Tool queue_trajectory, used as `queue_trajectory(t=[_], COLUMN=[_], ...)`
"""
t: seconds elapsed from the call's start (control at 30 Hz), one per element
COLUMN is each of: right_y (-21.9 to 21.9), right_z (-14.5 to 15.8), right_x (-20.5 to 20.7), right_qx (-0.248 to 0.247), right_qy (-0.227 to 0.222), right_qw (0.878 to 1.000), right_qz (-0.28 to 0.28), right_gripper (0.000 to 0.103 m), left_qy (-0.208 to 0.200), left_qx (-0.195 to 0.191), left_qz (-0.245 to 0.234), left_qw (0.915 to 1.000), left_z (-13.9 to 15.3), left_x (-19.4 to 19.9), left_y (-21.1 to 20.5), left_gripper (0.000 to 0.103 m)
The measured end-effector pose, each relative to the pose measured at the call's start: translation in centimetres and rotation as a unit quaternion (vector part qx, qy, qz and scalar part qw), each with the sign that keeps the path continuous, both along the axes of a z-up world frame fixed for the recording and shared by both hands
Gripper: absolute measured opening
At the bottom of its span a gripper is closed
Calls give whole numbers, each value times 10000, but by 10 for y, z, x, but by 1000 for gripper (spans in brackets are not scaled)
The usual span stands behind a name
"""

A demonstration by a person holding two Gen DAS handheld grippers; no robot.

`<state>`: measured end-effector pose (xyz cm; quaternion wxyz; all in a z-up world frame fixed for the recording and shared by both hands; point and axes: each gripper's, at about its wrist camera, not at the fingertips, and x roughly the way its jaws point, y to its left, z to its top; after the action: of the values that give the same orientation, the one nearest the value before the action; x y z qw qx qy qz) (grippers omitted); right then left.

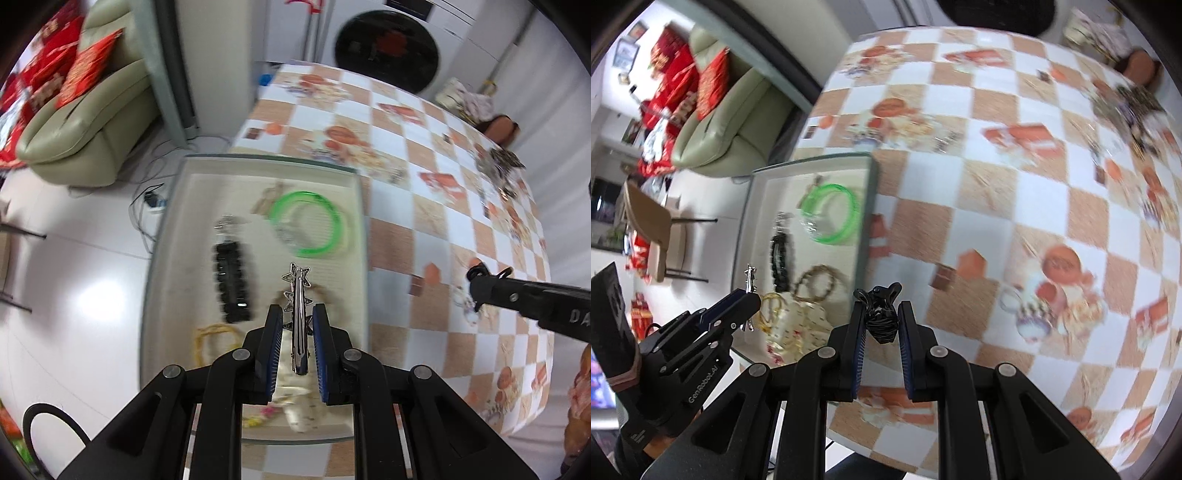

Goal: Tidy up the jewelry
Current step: 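Carry the silver star clip and black claw clip into the tray and release both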

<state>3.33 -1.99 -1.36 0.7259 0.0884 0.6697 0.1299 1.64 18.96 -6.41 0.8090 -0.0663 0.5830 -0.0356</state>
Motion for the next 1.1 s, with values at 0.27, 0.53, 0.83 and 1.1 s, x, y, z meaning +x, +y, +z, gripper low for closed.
queue_trajectory(t=[0.27,0.53,0.83,1.1], right_y=[42,68,77,88], right_z=[11,7,-18,-52], right_x=[31,58,68,73], right_qx=[356,299,165,120], right_qy=[-97,-194,-61,173], right_qw=[9988,9981,9982,9984], right_qz=[308,505,565,534], right_gripper=[19,19,19,19], left_qy=[32,50,126,240], left_qx=[99,167,194,282], left_qz=[465,653,741,720], left_qw=[9989,9977,9970,9967], left_z=[-11,-21,-40,-60], left_x=[0,5,16,30], left_y=[41,58,64,63], left_gripper=[21,21,21,21])
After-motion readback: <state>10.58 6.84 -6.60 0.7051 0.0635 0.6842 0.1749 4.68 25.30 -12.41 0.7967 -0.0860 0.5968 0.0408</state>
